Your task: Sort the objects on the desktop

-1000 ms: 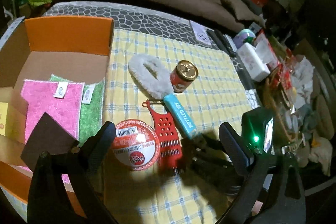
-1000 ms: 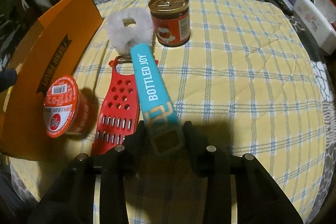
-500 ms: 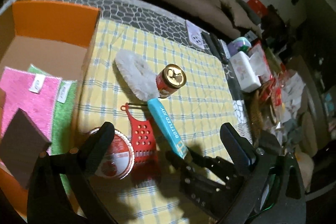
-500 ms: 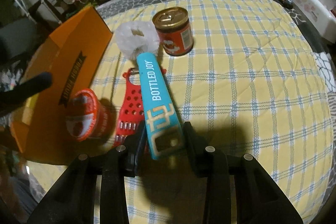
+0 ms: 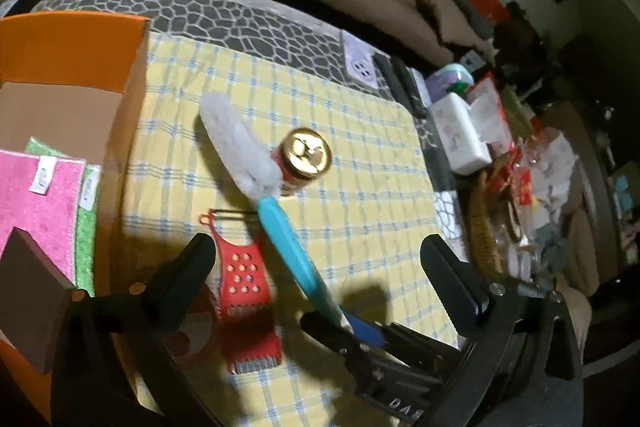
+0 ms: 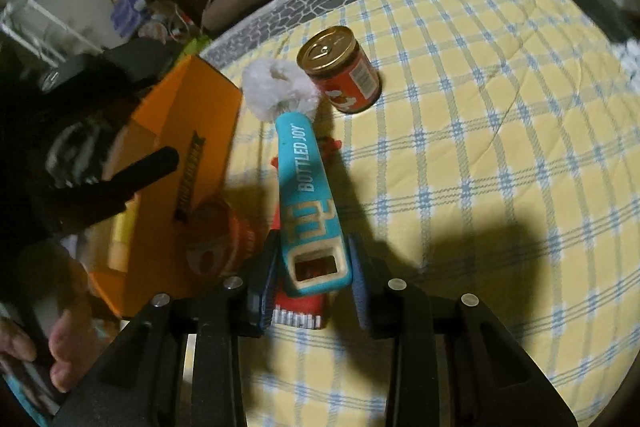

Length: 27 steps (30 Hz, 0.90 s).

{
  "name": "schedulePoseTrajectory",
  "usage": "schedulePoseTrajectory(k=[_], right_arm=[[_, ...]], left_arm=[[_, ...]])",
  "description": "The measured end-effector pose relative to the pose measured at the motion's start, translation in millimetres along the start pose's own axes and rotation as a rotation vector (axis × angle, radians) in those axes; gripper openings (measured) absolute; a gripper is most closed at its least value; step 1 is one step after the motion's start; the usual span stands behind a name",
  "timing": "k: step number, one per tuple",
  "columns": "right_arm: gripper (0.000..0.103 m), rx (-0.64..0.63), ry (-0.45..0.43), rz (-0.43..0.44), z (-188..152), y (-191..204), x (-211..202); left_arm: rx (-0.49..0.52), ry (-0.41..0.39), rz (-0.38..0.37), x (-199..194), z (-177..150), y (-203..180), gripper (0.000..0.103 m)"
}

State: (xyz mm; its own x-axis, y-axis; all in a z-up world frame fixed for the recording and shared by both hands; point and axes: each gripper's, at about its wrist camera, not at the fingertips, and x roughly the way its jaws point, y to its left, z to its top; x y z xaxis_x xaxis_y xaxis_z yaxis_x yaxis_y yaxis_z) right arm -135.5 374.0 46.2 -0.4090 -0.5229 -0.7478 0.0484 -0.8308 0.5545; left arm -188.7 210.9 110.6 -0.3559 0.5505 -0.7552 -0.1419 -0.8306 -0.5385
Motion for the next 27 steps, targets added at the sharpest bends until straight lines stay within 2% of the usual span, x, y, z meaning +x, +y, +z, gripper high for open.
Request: schedulePoseTrajectory(k=[4, 8, 11, 13, 16, 17, 19, 21, 27], right_arm=[[0.031, 0.102, -0.002, 0.114, 1.0, -13.9, -4.4], [0.031, 0.133, -0.008, 0.146, 0.7, -17.4, -9.7], [0.031, 0.137, -0.008, 0.16, -0.2, -16.3, -13.7], [0.031, 0.129, -0.005, 0.16, -0.3, -15.2, -15.0], [0.03, 0.114, 0.001, 0.164, -2.1, -11.9, -16.3], [0.03, 0.107, 0.002, 0.163, -2.5, -10.9, -16.6], [0.03, 0.094, 0.005, 0.158, -3.0, -8.5, -16.4], [0.03, 0.08, 0.008, 0.15, -3.3, -5.7, -16.2], [0.03, 0.024, -0.007, 0.104, -4.2, 6.7, -20.0]], left_arm=[[-0.023, 0.044, -0.003, 11.7, -3.4, -1.8, 0.102], [-0.084, 0.111, -0.01, 33.6, -7.2, 7.5, 0.099], [-0.118, 0.164, -0.011, 54.1, -10.3, 13.5, 0.09], [-0.14, 0.184, -0.016, 65.7, -11.6, 17.5, 0.07], [-0.155, 0.196, -0.008, 77.6, -14.5, 22.1, 0.051], [-0.157, 0.198, 0.002, 81.0, -16.1, 24.0, 0.048], [-0.137, 0.188, 0.012, 83.0, -18.2, 24.2, 0.032], [-0.123, 0.183, -0.014, 80.9, -18.7, 23.6, 0.027], [-0.1, 0.13, -0.061, 65.6, -16.7, 19.6, 0.027]])
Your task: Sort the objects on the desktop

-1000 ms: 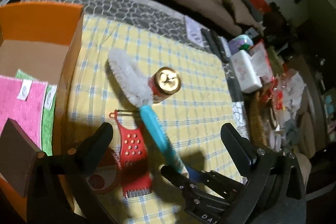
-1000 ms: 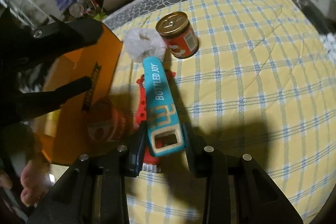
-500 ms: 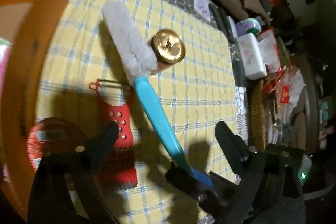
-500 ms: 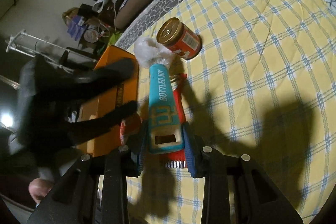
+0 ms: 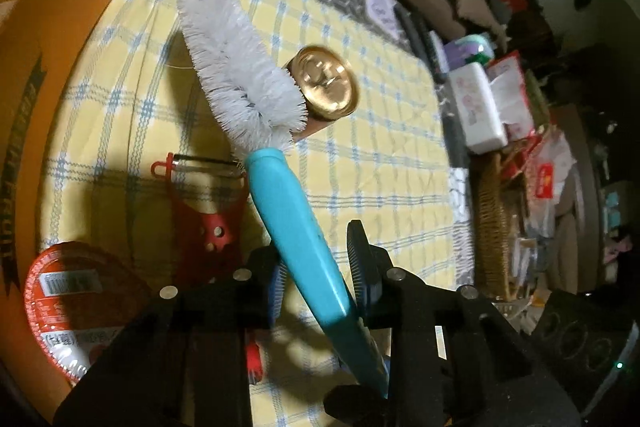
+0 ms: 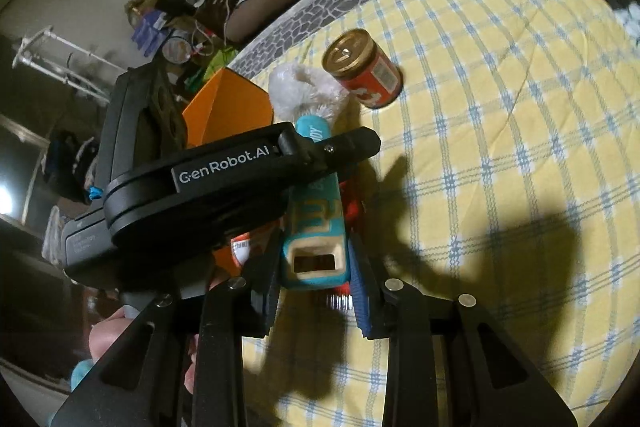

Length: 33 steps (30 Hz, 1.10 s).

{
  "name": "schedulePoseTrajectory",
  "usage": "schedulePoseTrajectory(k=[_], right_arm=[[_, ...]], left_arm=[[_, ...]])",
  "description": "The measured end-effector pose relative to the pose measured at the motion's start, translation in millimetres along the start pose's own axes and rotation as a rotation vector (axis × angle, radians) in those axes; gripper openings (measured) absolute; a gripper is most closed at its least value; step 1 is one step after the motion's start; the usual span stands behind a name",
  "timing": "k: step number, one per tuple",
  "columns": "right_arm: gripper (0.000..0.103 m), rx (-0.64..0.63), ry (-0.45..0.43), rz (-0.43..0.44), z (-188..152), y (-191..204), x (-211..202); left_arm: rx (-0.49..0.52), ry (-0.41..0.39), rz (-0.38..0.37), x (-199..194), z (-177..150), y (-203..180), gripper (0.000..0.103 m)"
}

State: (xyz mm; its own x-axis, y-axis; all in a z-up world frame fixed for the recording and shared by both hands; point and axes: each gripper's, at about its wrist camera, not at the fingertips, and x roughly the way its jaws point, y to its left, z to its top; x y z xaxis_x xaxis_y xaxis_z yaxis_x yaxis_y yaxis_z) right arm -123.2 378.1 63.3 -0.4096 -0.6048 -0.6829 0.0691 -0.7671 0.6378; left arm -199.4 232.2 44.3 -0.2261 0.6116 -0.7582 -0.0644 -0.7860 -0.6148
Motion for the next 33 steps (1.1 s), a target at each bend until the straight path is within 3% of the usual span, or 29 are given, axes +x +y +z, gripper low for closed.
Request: schedulePoseTrajectory(k=[8, 14, 24, 33], right_arm=[[0.03, -0.128, -0.089, -0.054, -2.3, 47.7, -24.5], [0.03, -0.175, -0.15, -0.01, -0.9, 83.0, -38.7], [0.03, -0.26, -0.096, 0.043, -7.7, 154.3, 4.9], [0.03, -0.283, -0.022, -0.002, -15.6, 186.5, 63.7]], left_arm=[[0.079, -0.089, -0.087, -58.1, 4.5, -24.7, 0.026], [0.105, -0.149, -0.114, -111.8, 3.0, -25.7, 0.026], [0.057, -0.197, -0.064, -172.7, 9.1, 37.6, 0.026], [0.042, -0.128, -0.02, -166.7, 22.6, 89.4, 0.026]])
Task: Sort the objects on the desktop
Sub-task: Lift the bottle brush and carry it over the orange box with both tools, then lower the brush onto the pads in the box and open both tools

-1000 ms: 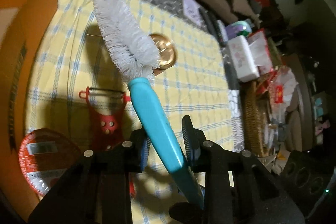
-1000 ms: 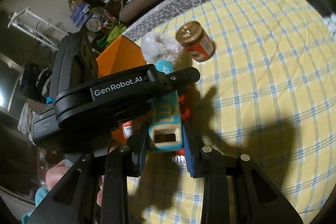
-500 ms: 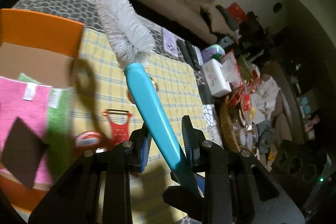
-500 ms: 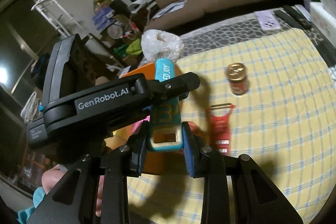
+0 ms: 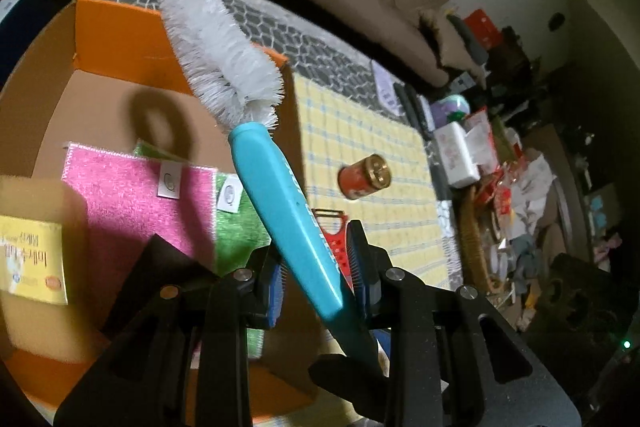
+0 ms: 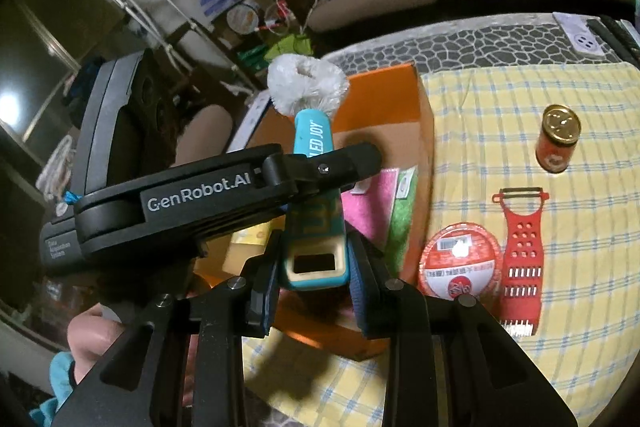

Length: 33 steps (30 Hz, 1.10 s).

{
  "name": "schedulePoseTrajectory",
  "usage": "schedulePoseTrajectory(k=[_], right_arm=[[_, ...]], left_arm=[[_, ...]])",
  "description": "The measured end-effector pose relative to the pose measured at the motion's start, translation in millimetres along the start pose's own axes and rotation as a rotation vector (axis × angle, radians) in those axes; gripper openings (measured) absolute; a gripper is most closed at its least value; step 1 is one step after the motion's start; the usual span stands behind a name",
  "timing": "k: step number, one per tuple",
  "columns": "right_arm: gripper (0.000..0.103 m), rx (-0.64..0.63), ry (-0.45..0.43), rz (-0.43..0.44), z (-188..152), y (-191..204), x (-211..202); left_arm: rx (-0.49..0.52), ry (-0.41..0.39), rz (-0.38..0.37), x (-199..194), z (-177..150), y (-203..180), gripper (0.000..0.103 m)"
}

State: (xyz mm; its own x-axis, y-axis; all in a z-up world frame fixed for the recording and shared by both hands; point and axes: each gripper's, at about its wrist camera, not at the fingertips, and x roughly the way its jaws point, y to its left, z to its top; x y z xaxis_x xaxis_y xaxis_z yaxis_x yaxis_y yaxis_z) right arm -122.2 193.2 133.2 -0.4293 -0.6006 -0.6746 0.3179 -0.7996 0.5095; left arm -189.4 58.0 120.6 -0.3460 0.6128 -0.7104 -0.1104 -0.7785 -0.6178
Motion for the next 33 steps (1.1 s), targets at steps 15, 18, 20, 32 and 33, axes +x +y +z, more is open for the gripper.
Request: schedulePoseTrajectory(k=[15, 18, 20, 32, 33], right_arm=[[0.032, -0.063, 0.095, -0.219, -5.7, -3.4, 48.0], [0.034, -0.067, 0.116, -0.232, -6.9, -2.1, 53.6], [0.036, -0.069, 0.117, -0.232, -7.5, -1.3, 53.8], [0.045, -0.038, 0.046, -0.22, 1.1, -4.2, 28.2], [0.045, -0.036, 0.041, -0.219, 2.0, -4.5, 26.3]], left_arm=[[0.041, 0.194, -0.002, 55.4, 9.5, 29.4, 0.026], [0.05, 0.228, 0.064, 61.8, 7.2, 36.5, 0.034], [0.054, 0.232, 0.078, 59.6, 5.4, 40.2, 0.056], [0.149, 0.117, 0.147, -15.0, -3.4, 39.5, 0.072], [0.156, 0.11, 0.154, -20.1, -4.4, 39.9, 0.072]])
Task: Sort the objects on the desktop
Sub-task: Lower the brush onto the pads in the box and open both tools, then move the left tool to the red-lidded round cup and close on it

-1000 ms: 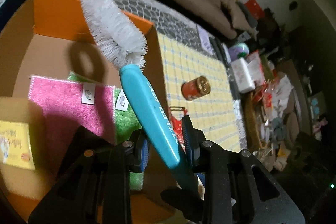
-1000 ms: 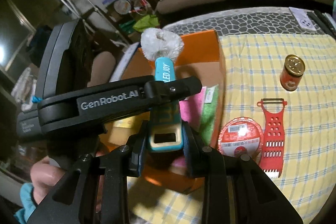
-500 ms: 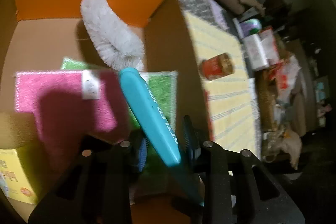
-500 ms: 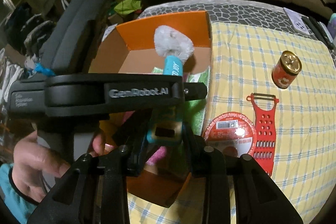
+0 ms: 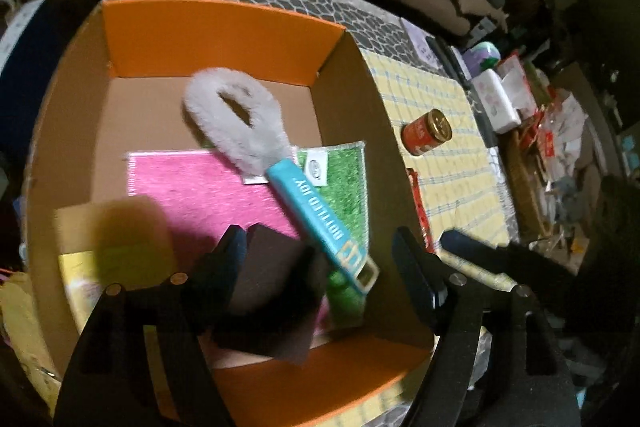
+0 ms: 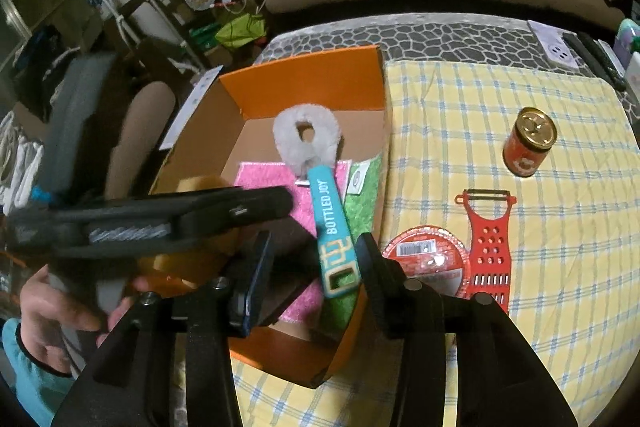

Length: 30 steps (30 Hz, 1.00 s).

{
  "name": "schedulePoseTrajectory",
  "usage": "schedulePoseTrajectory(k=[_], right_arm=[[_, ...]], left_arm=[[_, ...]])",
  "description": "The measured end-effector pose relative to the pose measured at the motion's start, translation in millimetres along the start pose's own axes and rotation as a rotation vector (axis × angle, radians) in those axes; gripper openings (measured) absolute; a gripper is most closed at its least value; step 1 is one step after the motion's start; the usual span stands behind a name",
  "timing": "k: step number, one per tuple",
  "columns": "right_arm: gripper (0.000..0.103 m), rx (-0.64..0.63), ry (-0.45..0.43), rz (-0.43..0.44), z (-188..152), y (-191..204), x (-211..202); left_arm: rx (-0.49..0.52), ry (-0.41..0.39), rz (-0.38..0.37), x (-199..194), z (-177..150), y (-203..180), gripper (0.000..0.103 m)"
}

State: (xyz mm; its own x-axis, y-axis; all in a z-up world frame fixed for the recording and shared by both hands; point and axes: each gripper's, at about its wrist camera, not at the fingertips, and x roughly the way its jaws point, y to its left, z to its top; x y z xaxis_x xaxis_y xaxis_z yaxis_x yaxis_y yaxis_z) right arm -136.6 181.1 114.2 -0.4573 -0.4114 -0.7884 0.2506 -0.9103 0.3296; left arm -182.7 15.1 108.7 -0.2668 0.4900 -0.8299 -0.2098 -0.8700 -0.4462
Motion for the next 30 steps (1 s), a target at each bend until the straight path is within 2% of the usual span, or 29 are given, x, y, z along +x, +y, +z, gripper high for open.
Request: schedulePoseTrajectory(k=[9, 15, 17, 18, 19, 21, 22, 26, 28, 30], right_arm=[[0.047, 0.009, -0.02, -0.002, 2.0, -3.9, -9.3], [0.054, 0.007, -0.034, -0.013, 2.1, -7.5, -15.1], [0.055, 0.014, -0.044, -0.011, 2.4, -10.1, -19.0], [0.055, 0.017, -0.047, -0.012, 2.6, -11.9, -20.6], [0.055, 0.021, -0.05, -0.013, 2.7, -14.0, -22.3], [0.055, 0.03, -0.055, -0.014, 3.1, -18.8, -25.1], [0.055, 0.037, -0.057, -0.014, 3.2, -21.4, -26.4], [0.055, 0.053, -0.07, -0.013, 4.8, -30.0, -33.0], [0.055, 0.061, -0.078, -0.022, 5.6, -36.4, -37.2], [0.055, 0.075, -0.081, -0.031, 5.6, -45.1, -39.9]], left_arm=[[-0.035, -0.008, 0.01, -2.9, -19.0, 0.9, 0.073], [0.004, 0.025, 0.007, 11.0, -28.7, -12.8, 0.072], [0.017, 0.039, -0.023, 12.7, -29.0, -19.4, 0.07], [0.02, 0.052, -0.057, 13.9, -29.3, -24.0, 0.069], [0.023, 0.069, -0.101, 16.0, -30.0, -29.3, 0.062], [0.022, 0.094, -0.149, 19.6, -30.5, -34.9, 0.051], [0.017, 0.101, -0.158, 20.8, -31.1, -37.0, 0.05], [0.007, 0.086, -0.1, 24.2, -32.3, -41.1, 0.051], [0.008, 0.075, -0.077, 24.4, -34.3, -43.6, 0.06], [0.011, 0.062, -0.085, 23.7, -36.7, -47.5, 0.07]])
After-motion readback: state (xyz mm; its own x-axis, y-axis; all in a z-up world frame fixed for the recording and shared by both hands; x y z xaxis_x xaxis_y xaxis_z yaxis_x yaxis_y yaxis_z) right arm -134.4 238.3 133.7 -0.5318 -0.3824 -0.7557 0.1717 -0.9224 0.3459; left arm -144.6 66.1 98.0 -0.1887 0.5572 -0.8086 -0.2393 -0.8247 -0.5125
